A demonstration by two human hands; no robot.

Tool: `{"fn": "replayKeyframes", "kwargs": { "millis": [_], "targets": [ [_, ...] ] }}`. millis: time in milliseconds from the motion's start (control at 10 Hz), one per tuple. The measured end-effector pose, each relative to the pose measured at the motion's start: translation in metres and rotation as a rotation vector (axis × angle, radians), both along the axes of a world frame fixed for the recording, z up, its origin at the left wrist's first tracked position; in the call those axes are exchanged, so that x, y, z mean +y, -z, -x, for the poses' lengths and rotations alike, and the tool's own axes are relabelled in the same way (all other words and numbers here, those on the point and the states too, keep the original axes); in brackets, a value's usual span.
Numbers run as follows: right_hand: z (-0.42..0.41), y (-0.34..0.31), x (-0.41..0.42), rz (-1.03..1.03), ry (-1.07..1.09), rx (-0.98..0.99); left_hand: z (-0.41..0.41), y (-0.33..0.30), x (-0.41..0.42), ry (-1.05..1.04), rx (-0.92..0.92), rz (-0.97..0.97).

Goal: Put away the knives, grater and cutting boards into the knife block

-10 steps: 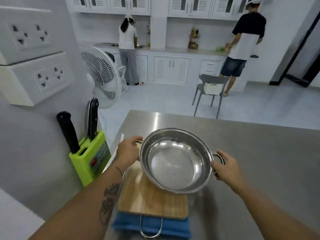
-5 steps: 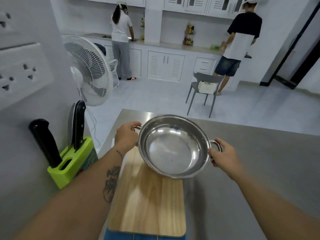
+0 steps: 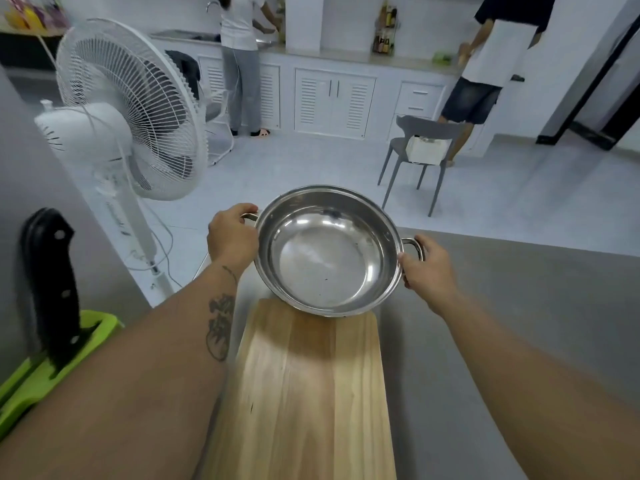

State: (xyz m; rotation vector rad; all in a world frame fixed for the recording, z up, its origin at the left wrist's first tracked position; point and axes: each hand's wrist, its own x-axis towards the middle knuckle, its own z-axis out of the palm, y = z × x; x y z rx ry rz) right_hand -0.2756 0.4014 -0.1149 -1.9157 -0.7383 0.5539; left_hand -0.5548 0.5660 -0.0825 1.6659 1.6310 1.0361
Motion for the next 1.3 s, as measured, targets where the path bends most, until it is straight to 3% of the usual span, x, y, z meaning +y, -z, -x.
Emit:
{"fn": "replayKeyframes", "kwargs": {
  "millis": [300,700,900,1100,1300],
  "targets": [
    [0.014,0.012,0.05,0.025,0.029,-0.009,-0.003,0.021,0.047,-0.069,-0.001,-0.026],
    [0.015,0.023,0.065,0.035,0.056,-0.052,0.003,0.042,0.059,-0.01,0.002,0.095],
    [0.016,0.017,0.068,0.043,0.036,-0.078,0.008,0.045,0.061,0.089,0.11,0.175],
    [0.02,0.0,0.045,0.188,-0.057,-0.131,0.005,0.018,0.035,0.093,0.423,0.101],
    [0.019,-0.053,0.003,0.272,-0.078,-0.24,-0.004,-0.019,-0.003,0.166,0.381,0.01]
  ]
}}
